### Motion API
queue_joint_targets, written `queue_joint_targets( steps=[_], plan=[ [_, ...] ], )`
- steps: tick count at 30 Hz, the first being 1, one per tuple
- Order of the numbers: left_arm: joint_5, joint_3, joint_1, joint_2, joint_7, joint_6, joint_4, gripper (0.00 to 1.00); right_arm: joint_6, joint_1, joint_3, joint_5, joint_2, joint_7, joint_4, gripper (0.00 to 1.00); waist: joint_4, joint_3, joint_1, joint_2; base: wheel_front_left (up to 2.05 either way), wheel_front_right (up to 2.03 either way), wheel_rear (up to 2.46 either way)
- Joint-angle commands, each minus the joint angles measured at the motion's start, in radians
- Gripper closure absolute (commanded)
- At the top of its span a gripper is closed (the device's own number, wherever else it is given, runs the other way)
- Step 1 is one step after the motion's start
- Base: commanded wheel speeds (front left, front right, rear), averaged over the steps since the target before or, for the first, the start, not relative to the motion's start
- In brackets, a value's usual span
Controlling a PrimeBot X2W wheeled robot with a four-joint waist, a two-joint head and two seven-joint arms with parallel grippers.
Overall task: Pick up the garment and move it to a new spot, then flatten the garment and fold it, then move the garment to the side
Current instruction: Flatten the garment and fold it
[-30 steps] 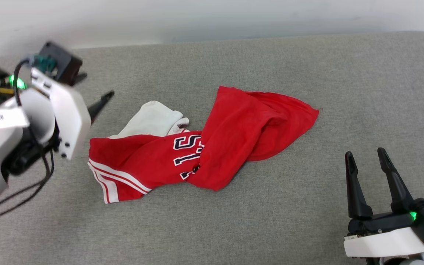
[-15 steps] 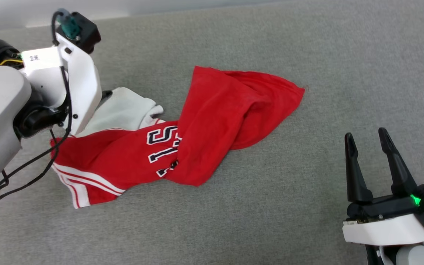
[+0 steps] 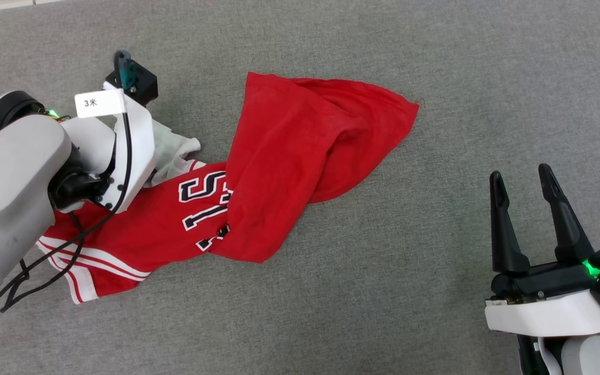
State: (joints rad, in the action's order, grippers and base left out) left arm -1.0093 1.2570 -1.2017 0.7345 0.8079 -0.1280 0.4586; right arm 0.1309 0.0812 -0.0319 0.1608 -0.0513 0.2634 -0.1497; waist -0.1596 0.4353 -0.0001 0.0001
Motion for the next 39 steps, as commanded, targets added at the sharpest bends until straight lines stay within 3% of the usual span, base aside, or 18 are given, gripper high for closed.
queue_joint_targets(
  steps=[1,2,8,15,21,22,23,32,39],
  plan=[
    [0.009,0.033,0.066,-0.021,0.0,-0.001,0.004,0.54,0.0,0.008,0.002,0.01,0.002,0.002,-0.003,0.0,0.001,0.002,0.0001,-0.0001,0.0,0.0,0.0],
    [0.019,0.034,0.062,-0.018,-0.01,-0.001,0.001,1.0,0.0,0.008,0.005,0.009,0.002,0.002,-0.002,0.0,0.003,0.002,0.0001,-0.0001,0.0,0.0,0.0],
    [0.053,0.02,-0.045,0.056,-0.159,0.0,0.005,1.0,0.0,0.01,0.016,0.005,0.002,0.002,-0.002,0.0,0.022,-0.005,0.0001,-0.0001,0.0,0.0,0.0],
    [0.071,-0.002,-0.082,0.102,-0.3,0.005,0.111,1.0,0.0,0.002,0.015,0.001,0.002,0.002,-0.001,0.0,0.036,-0.016,0.0001,-0.0001,0.0,0.0,0.0],
    [0.082,0.0,-0.029,0.077,-0.379,0.026,0.217,1.0,0.0,0.001,0.012,-0.003,0.002,0.002,-0.002,0.0,0.038,-0.017,0.0001,-0.0001,0.0,0.0,0.0],
    [0.079,-0.009,-0.024,0.071,-0.404,0.032,0.232,0.58,0.0,0.0,0.012,-0.005,0.002,0.002,-0.001,0.0,0.039,-0.018,0.0001,-0.0001,0.0,0.0,0.0],
    [0.077,-0.015,-0.019,0.066,-0.431,0.031,0.25,0.0,0.0,-0.001,0.012,-0.007,0.002,0.002,0.0,0.0,0.041,-0.02,0.0001,-0.0001,0.0,0.0,0.0],
    [0.137,-0.013,-0.098,-0.014,-0.595,0.008,0.228,0.0,0.0,-0.034,0.022,-0.024,0.002,0.002,0.007,0.0,0.084,-0.088,0.0001,-0.0001,0.0,0.0,0.0],
    [0.077,0.004,-0.116,-0.055,-0.491,0.0,0.049,0.0,0.0,-0.064,0.013,-0.034,0.002,0.002,0.012,0.0,0.11,-0.153,0.0001,-0.0001,0.0,0.0,0.0]
  ],
)
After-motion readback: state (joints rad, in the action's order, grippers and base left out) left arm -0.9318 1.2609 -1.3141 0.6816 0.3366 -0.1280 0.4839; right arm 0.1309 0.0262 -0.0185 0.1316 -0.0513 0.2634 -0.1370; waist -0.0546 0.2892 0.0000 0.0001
